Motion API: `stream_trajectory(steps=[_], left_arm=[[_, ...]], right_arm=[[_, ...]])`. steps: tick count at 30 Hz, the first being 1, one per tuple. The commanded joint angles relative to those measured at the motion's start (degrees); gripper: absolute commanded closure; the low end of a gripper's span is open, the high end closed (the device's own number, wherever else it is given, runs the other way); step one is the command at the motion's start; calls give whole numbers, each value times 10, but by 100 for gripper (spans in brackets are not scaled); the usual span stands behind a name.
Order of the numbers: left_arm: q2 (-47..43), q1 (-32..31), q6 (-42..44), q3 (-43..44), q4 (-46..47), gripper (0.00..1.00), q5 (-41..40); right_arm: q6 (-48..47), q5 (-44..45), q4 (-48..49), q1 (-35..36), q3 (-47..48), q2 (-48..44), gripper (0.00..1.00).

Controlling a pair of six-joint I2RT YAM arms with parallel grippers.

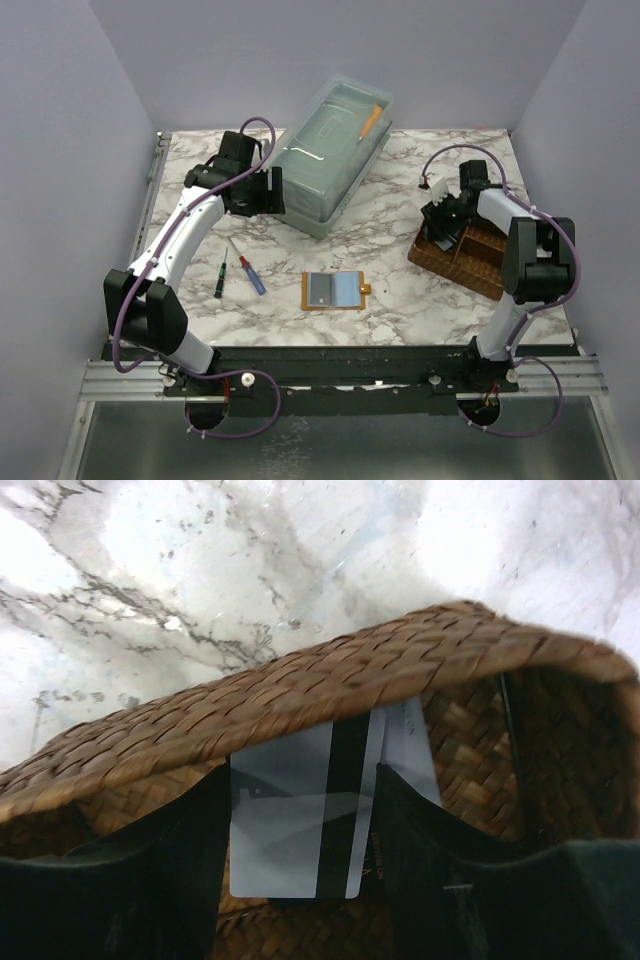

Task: Put the credit cards into the card holder
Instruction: Pick up the credit card from the storage box.

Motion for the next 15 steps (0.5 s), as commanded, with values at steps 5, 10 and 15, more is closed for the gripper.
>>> stream_trajectory(steps=[5, 10, 15], left_arm=[[-33, -7, -35, 5, 10, 29, 41], [-50, -28, -66, 8, 1, 34, 60], [-57, -120, -80, 18, 3, 37, 29]], right_arm=[[100, 4, 20, 0, -49, -85, 79], [199, 3, 46, -1, -53, -106, 85], [273, -17, 53, -1, -69, -131, 88]])
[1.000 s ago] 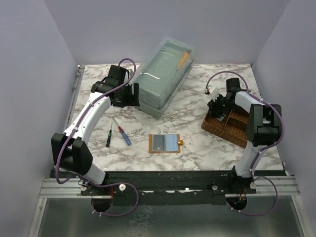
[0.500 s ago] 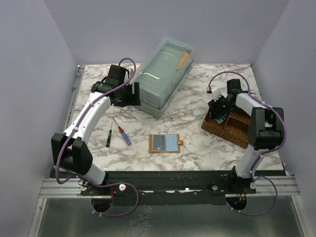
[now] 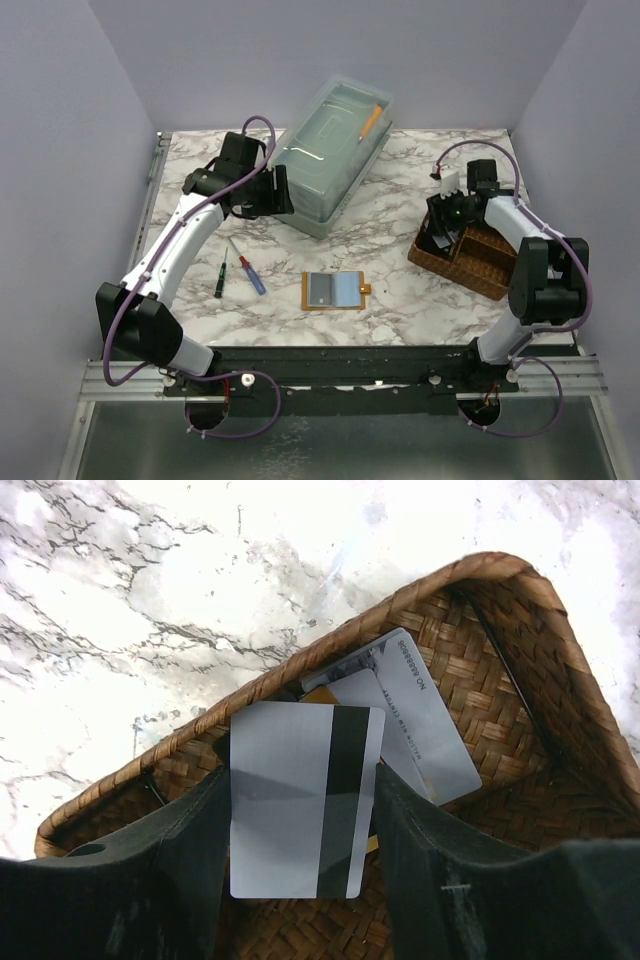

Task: Put the credit cards into the card holder
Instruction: Pick up the credit card from the storage box.

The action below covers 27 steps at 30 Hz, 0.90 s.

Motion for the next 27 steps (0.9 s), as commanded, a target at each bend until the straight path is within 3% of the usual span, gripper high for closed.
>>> stream_trajectory(steps=[1, 8, 13, 17, 22, 27], left_arm=[[-18, -90, -30, 19, 0, 37, -10], [-53, -158, -93, -25, 70, 37, -19], [-48, -173, -179, -51, 121, 37, 9], [-32, -208, -215, -73, 205, 40, 16], [10, -252, -246, -93, 322, 40, 0], [99, -281, -265, -31, 348, 39, -11]], right_arm=[[108, -17, 34, -1, -26, -38, 88], [258, -73, 70, -2, -62, -76, 88], [355, -85, 71, -11, -62, -75, 87], [401, -87, 71, -26, -72, -68, 92], [441, -128, 106, -55, -107, -72, 96], [475, -169, 122, -87, -127, -81, 97]])
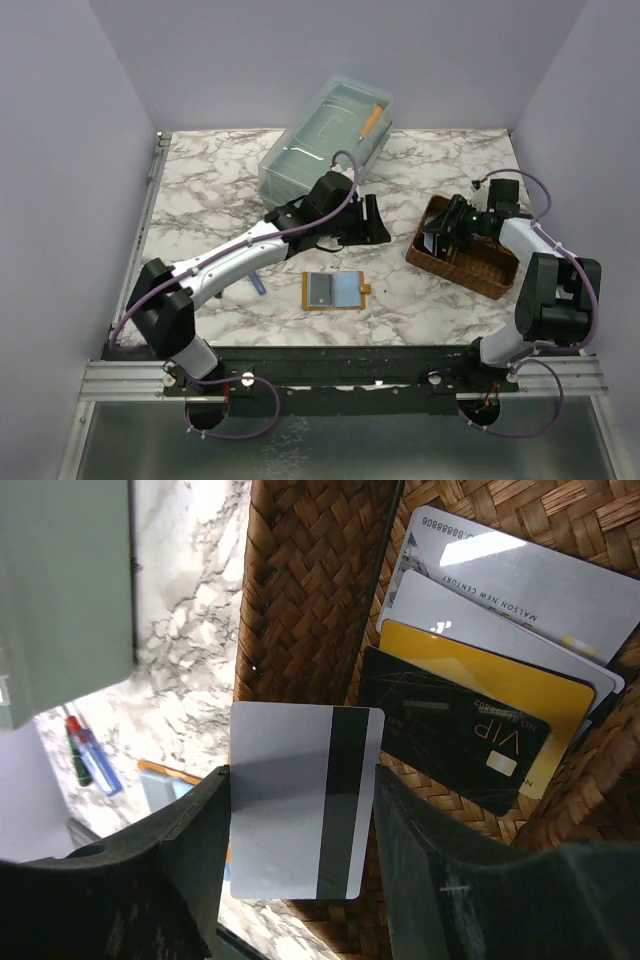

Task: Put the credit cards into the card holder
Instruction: Pick up the credit card from the storage box.

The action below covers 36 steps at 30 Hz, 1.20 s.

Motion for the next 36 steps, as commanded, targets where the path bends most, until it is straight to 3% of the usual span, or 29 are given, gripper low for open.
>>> stream_trajectory(steps=[1, 14, 22, 26, 31, 34, 36], left_arm=[[87, -29, -31, 62, 71, 39, -16], [297, -64, -11, 253, 101, 38, -39], [326, -73, -6, 276, 95, 40, -90], [348, -73, -15, 287, 95, 41, -74], [374, -73, -17, 305, 96, 52, -64], [383, -74, -3, 320, 96, 67, -54], [388, -74, 9, 332, 96, 78, -42]], right_arm=[[56, -49, 27, -26, -12, -19, 97], [91, -61, -5, -44, 16, -30, 99], [96, -51, -20, -44, 21, -58, 99], [107, -60, -13, -44, 12, -72, 99], [113, -65, -16, -44, 11, -84, 99], [100, -63, -25, -44, 11, -92, 98], [90, -66, -29, -43, 11, -99, 90]])
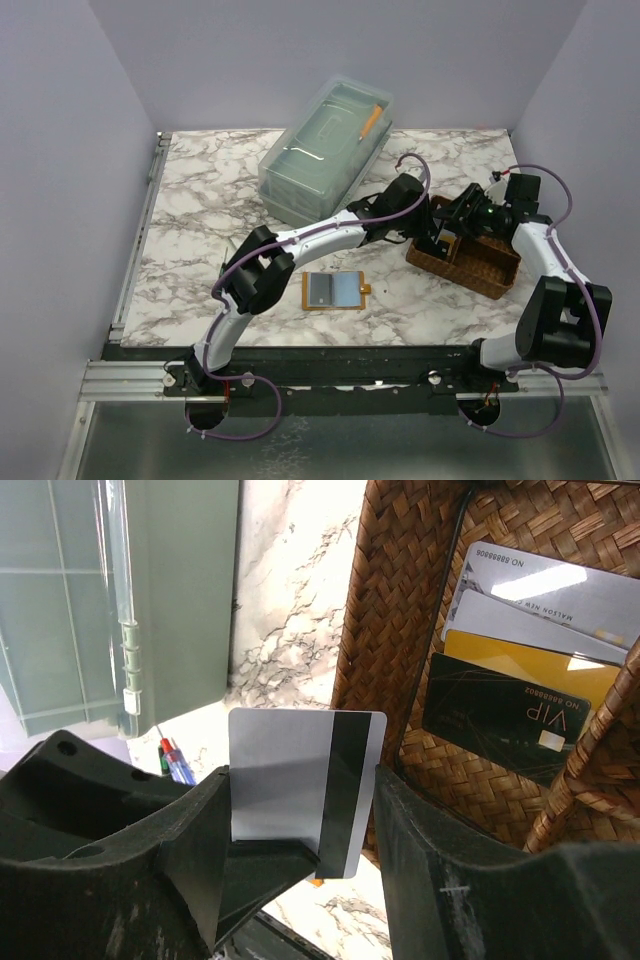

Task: Put the credit cards into the card holder
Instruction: Pick up the credit card from the storage box, then insert the credit card into the card holder.

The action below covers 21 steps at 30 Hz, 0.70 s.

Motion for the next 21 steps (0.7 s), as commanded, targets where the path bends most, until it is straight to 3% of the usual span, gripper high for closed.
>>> stream_trajectory(steps=[1, 4, 7, 8, 9, 10, 16, 20, 21], left_arm=[[15, -5, 31, 40, 2, 84, 26], [8, -4, 49, 37, 2, 100, 36], [-14, -4, 74, 21, 4, 100, 38], [-22, -4, 82, 15, 6, 100, 38], [-35, -4, 90, 7, 8, 100, 38], [-47, -3, 97, -4, 11, 100, 38], [-136, 14, 110, -88, 23, 100, 67], [-235, 41, 101, -195, 50, 100, 93], [-262, 52, 91, -224, 60, 100, 102]], right_arm=[[-17, -13, -24, -2, 1, -28, 86], [-35, 0, -36, -2, 4, -49, 67], [-71, 7, -46, -2, 10, -73, 43], [-88, 3, -53, -2, 14, -78, 32], [-105, -5, -61, -2, 21, -81, 5], [-117, -14, -72, -2, 27, -84, 1], [-52, -75, -81, -2, 51, -123, 0], [25, -315, 10, -2, -5, -118, 0], [84, -361, 99, 1, -34, -120, 0]])
